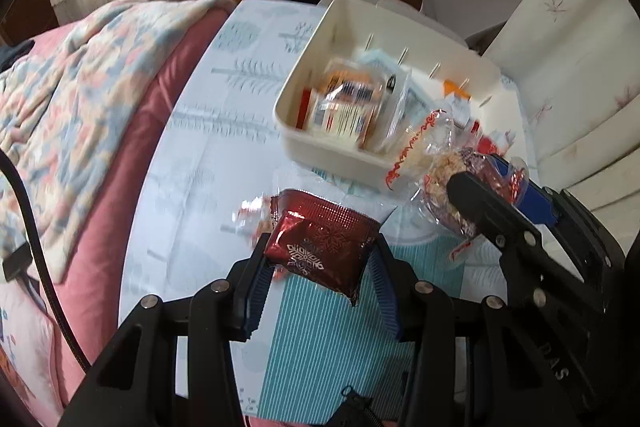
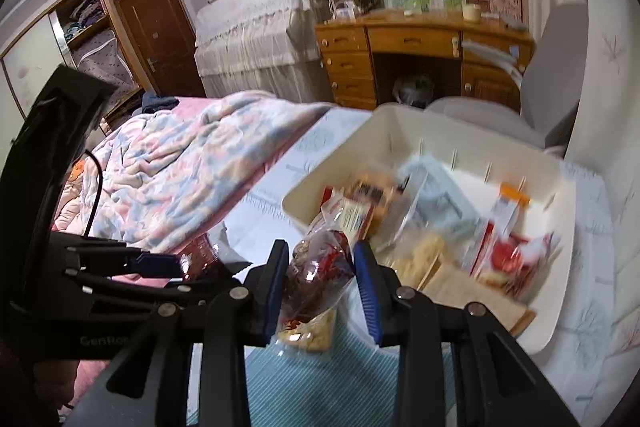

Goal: Organize snacks
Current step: 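Carry both held snacks into the white tray and open both grippers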

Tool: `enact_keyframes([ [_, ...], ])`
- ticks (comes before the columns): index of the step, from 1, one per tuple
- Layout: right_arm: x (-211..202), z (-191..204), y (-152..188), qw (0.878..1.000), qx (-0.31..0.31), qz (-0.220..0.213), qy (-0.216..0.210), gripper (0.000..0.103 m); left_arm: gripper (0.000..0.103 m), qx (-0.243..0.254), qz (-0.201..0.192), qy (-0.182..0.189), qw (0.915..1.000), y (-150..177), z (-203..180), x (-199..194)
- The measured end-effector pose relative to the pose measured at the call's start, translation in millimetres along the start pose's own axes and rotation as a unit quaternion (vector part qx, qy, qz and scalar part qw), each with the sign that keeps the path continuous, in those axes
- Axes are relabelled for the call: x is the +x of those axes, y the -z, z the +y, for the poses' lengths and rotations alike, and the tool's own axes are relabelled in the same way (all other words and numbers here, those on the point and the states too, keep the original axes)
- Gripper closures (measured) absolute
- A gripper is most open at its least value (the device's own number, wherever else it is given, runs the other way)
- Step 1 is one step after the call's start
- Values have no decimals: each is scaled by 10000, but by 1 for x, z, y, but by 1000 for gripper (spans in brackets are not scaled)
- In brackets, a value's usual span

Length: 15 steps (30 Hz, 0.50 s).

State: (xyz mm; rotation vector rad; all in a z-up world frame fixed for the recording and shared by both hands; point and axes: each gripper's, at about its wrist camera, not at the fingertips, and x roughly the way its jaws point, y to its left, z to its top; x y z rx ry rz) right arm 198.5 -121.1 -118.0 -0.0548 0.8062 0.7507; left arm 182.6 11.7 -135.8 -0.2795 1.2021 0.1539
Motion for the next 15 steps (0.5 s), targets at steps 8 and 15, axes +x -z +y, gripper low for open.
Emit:
enact_keyframes([
  [8, -1, -25, -25, 9992, 67, -314, 232, 69, 57, 43, -215, 143, 9997, -46, -12, 5],
  [15, 8, -56, -36, 9973, 347, -393, 521, 69, 56, 60, -377, 141, 9992, -83, -27, 22],
])
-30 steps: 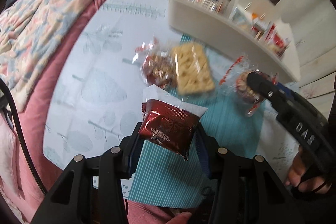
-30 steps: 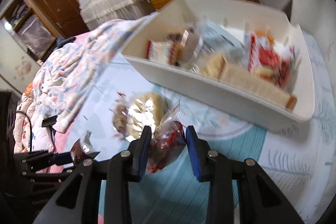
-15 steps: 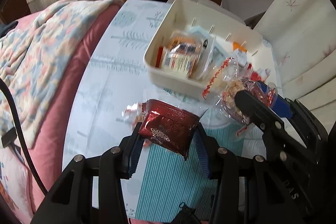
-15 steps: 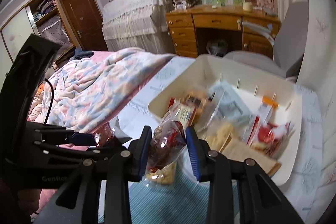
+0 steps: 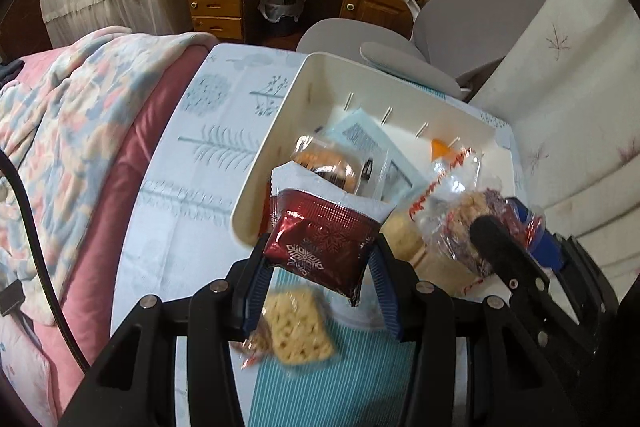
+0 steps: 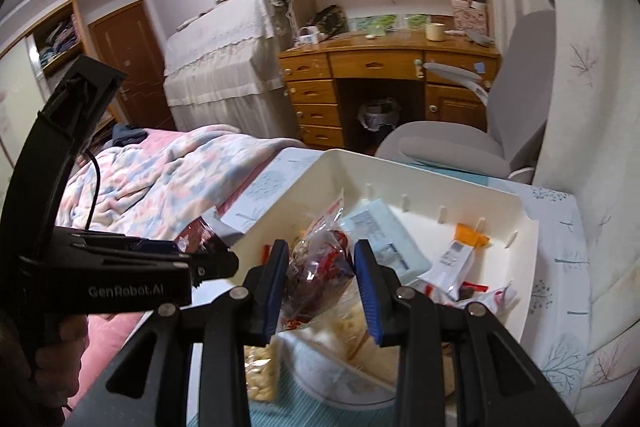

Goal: Organize snacks
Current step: 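Carry both held snacks into the white tray and open both grippers, then grasp the small nut bag with the left gripper while the right grasps the cracker bag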

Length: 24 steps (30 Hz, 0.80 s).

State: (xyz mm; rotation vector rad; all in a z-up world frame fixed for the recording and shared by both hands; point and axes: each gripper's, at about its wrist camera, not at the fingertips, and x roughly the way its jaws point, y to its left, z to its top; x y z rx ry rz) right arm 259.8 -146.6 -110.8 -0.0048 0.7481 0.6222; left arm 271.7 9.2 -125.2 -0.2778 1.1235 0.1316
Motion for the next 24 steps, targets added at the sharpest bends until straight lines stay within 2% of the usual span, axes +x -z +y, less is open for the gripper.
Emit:
enact_keyframes([
  [6, 11, -19, -1, 9996, 219, 46, 197, 69, 55, 177, -48, -109, 9998, -17, -15, 16],
  [7, 12, -22, 0, 9994, 254, 74, 230, 68, 52, 198, -33, -145, 9997, -19, -17, 19],
  [8, 14, -23, 0, 9992, 278, 109, 270, 68, 48, 201, -20, -153, 9997, -20, -18, 21],
  [10, 16, -25, 1, 9985, 307, 205, 407, 68, 21, 176, 16, -147, 9997, -22, -18, 23],
  [11, 18, -25, 1, 9981, 312, 270, 462, 67, 19, 168, 14, -179, 9997, -22, -18, 24],
  [16, 17, -27, 5, 9976, 369, 325, 496, 54, 19, -20, 98, -311, 9995, -16, -6, 26],
  [24, 11, -21, 11, 9976, 304, 431, 440, 52, 19, -450, 89, -466, 9979, 1, 23, 11],
])
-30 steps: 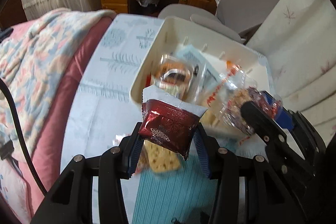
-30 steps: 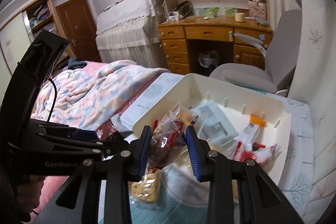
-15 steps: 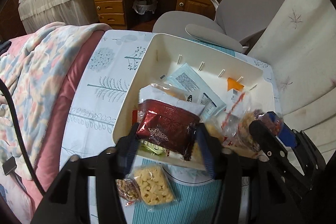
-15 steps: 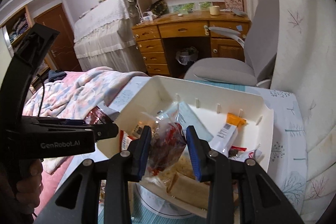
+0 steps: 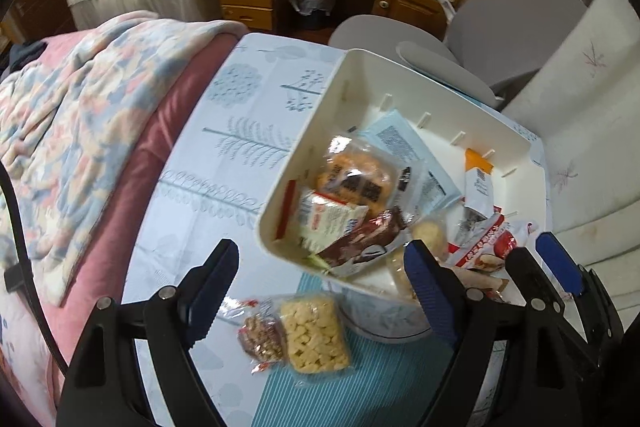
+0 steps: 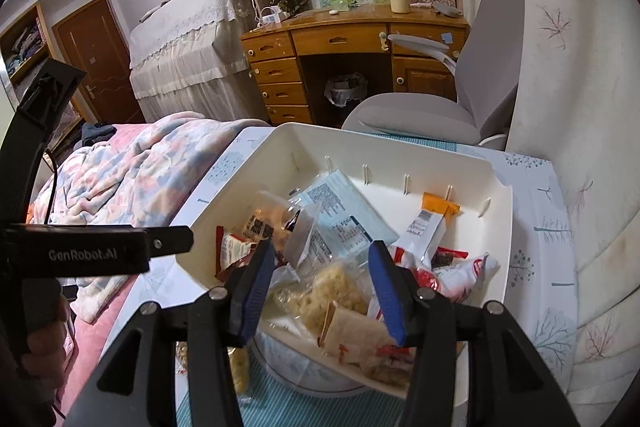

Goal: Organize snacks
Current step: 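Grasp the small nut bag with the left gripper while the right grasps the cracker bag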

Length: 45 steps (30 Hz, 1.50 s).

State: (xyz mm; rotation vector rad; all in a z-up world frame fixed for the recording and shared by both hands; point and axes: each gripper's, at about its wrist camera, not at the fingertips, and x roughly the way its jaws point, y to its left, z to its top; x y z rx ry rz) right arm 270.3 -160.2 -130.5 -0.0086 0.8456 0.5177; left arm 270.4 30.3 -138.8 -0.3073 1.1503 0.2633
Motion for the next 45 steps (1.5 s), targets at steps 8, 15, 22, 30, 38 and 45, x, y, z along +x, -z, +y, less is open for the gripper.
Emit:
enact_keyframes([
  [8, -13, 24, 7, 9996, -189, 38, -224, 44, 19, -543, 122, -243, 9982, 22, 39, -12],
  [15, -14, 52, 20, 9976, -472, 169, -469, 44, 19, -1045, 313, -312, 9935, 44, 74, -6],
  [22, -4, 80, 41, 9930, -787, 538, -704, 44, 19, -1546, 711, 57, 9854, 68, 98, 16],
  [30, 22, 97, 73, 9845, -986, 1196, -825, 44, 19, -2039, 1001, 739, 9710, 95, 115, 48],
  [38, 50, 102, 105, 9725, -1060, 1892, -852, 40, 28, -2195, 1225, 1119, 9614, 110, 121, 80],
  [45, 69, 104, 122, 9681, -1135, 2119, -707, 32, 39, -2166, 1348, 1250, 9588, 116, 119, 102],
])
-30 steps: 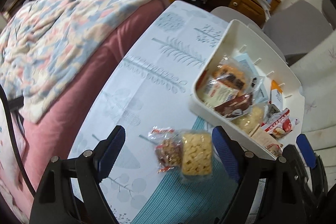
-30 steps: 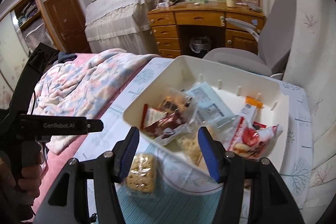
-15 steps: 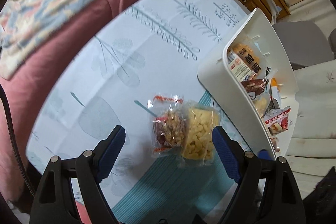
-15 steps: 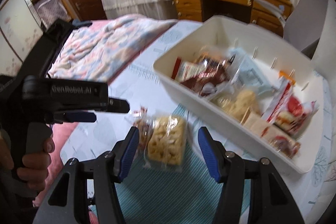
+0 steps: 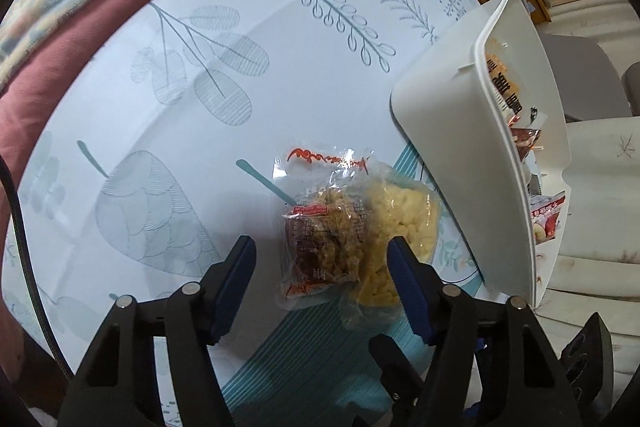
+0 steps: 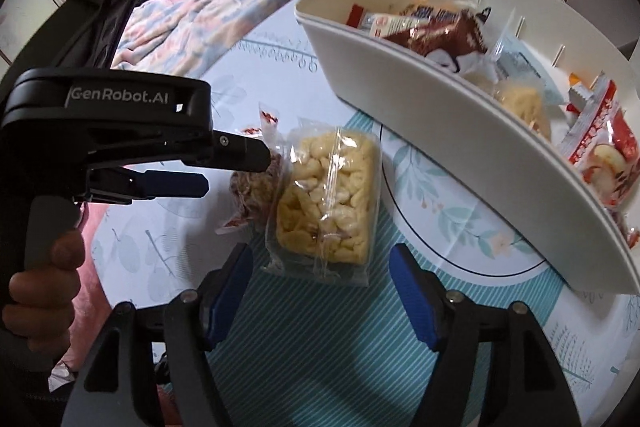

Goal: Organize snacks
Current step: 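Grasp the small nut bag with the left gripper while the right grasps the cracker bag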

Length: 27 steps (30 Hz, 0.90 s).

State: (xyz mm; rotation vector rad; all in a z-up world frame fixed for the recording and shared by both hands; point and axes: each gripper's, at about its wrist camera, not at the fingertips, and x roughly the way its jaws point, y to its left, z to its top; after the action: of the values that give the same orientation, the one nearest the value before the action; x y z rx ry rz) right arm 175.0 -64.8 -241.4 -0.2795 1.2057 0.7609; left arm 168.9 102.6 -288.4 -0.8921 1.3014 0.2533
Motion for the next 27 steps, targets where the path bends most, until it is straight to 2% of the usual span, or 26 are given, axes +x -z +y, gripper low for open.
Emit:
enact_keyframes([
  [3, 10, 1, 1, 9999, -66, 86, 52, 32, 50, 10, 74, 19, 10000, -1, 1, 9],
  [5, 16, 2, 0, 9999, -108, 109, 58, 32, 54, 5, 89, 6, 10000, -1, 3, 12],
  [11, 20, 3, -6, 9999, -84, 40, 70, 32, 55, 72, 27, -9, 10000, -4, 1, 15],
  [13, 22, 5, -7, 9999, -106, 47, 4, 40, 55, 95, 3, -34, 9999, -4, 0, 13],
  [16, 22, 6, -6, 9999, -147, 52, 46, 44, 55, 96, -34, -90, 9999, -6, -6, 13],
  [27, 21, 1, -11, 9995, 58, 310, 0, 47, 60, -109, -115, 55, 9999, -2, -7, 14],
])
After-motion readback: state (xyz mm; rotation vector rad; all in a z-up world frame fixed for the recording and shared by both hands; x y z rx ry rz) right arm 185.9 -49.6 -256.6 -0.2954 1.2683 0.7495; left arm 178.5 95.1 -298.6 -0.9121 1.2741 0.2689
